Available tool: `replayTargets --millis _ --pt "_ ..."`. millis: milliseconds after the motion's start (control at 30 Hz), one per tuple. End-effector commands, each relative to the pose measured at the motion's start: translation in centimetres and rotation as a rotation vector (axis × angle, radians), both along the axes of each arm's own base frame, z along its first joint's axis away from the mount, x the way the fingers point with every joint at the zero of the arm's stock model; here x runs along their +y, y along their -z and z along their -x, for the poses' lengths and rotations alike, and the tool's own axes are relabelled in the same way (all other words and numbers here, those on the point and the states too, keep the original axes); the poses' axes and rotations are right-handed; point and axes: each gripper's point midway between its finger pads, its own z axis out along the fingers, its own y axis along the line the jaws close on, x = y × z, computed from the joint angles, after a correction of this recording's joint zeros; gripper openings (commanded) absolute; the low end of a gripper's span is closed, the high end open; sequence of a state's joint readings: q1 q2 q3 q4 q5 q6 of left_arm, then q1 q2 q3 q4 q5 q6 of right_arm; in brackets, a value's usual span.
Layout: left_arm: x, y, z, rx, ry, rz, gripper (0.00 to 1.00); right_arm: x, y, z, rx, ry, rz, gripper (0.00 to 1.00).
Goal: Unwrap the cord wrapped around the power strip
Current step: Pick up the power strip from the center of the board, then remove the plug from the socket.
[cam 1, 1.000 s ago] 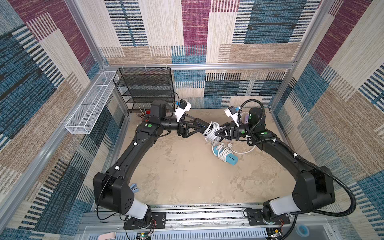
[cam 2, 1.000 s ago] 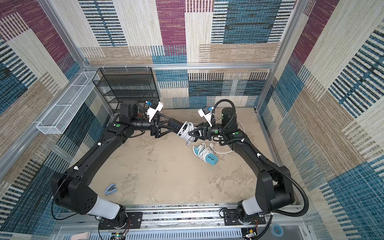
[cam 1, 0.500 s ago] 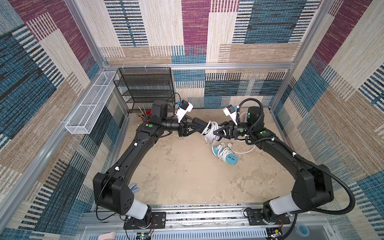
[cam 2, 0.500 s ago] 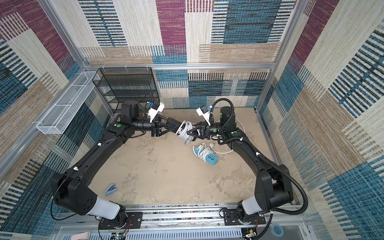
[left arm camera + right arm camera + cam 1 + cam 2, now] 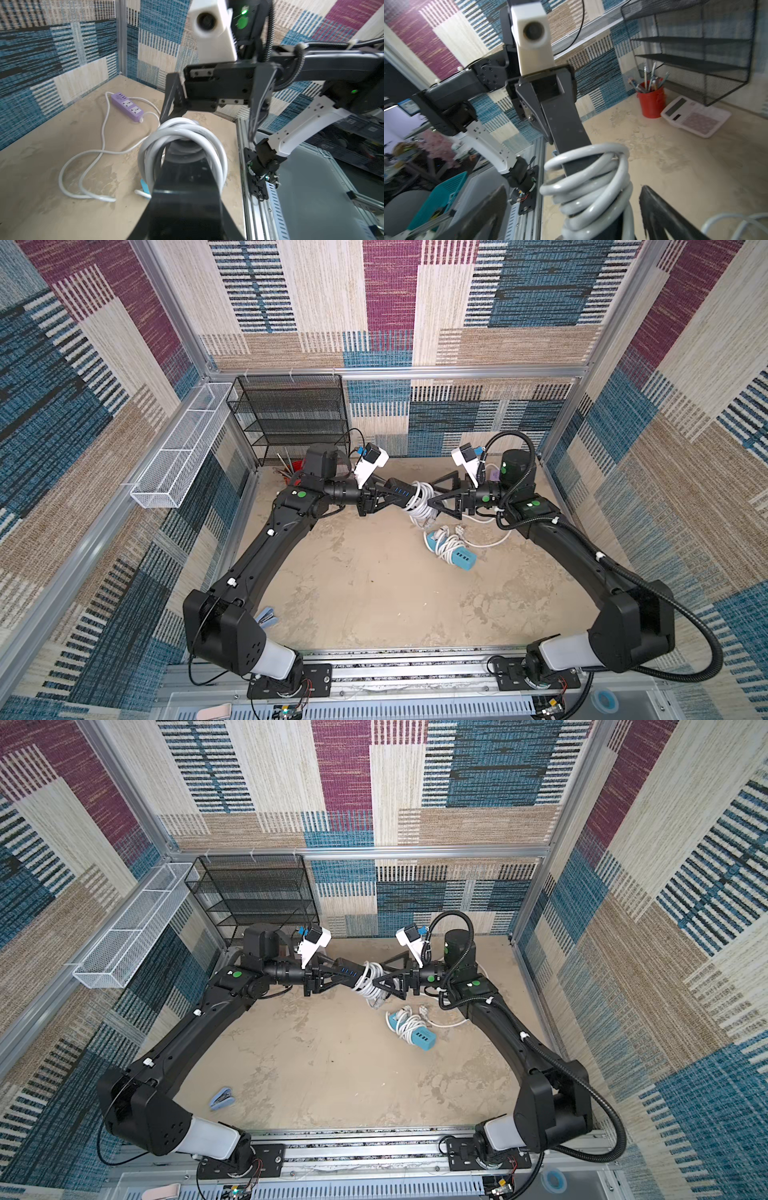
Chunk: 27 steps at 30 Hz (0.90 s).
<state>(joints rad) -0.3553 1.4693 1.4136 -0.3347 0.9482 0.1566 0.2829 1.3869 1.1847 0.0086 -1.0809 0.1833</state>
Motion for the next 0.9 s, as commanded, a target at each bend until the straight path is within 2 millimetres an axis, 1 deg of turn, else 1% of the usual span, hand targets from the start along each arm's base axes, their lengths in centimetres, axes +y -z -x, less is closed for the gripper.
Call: replayTargets --millis 0,33,133,233,333,467,533,633,733,800,867 --pt "0.7 -1.3 -1.2 -0.134 -0.092 -0.017 0.00 -2.5 -1.3 -3.0 -0.119 0.293 0.060 0.98" --pt "1.0 -1.6 -1.6 -0.159 -0.126 -0.021 0.00 -3.3 -1.9 -3.4 -0.147 0.362 0.066 0.98" --pt "1.9 -2.6 -2.1 -0.232 -0.217 -0.011 0.00 -4.8 -3.4 -3.1 -0.201 0.463 0.063 0.98" --pt "2.8 -4.6 -2.6 -0.307 -0.313 0.035 0.00 -5.2 -3.4 -2.7 -0.210 0.491 0.058 0.98" --pt "3.7 -6.4 -2.8 -0.351 -0.402 0.117 0.00 -5.0 -3.3 -2.3 -0.224 0.522 0.046 0.98" --pt "4.3 -8.2 -2.6 -0.393 -0.487 0.259 0.00 -3.5 -3.7 -2.0 -0.271 0.575 0.045 0.98" --pt "4.3 -8.5 -2.3 -0.400 -0.497 0.303 0.00 -2.4 -3.8 -2.0 -0.282 0.566 0.037 0.99" --pt "4.2 -9.1 -1.3 -0.431 -0.495 0.322 0.00 -0.9 -3.6 -2.5 -0.276 0.550 0.027 0.99" --pt "4.5 -9.6 -0.6 -0.473 -0.506 0.325 0.00 0.0 -3.2 -3.1 -0.264 0.527 0.018 0.88" --pt "4.7 -9.9 -0.1 -0.499 -0.507 0.336 0.00 0.5 -2.9 -3.5 -0.258 0.515 0.018 0.83" --pt "4.6 -10.0 0.0 -0.501 -0.501 0.330 0.00 0.9 -3.0 -3.7 -0.259 0.505 0.014 0.79"
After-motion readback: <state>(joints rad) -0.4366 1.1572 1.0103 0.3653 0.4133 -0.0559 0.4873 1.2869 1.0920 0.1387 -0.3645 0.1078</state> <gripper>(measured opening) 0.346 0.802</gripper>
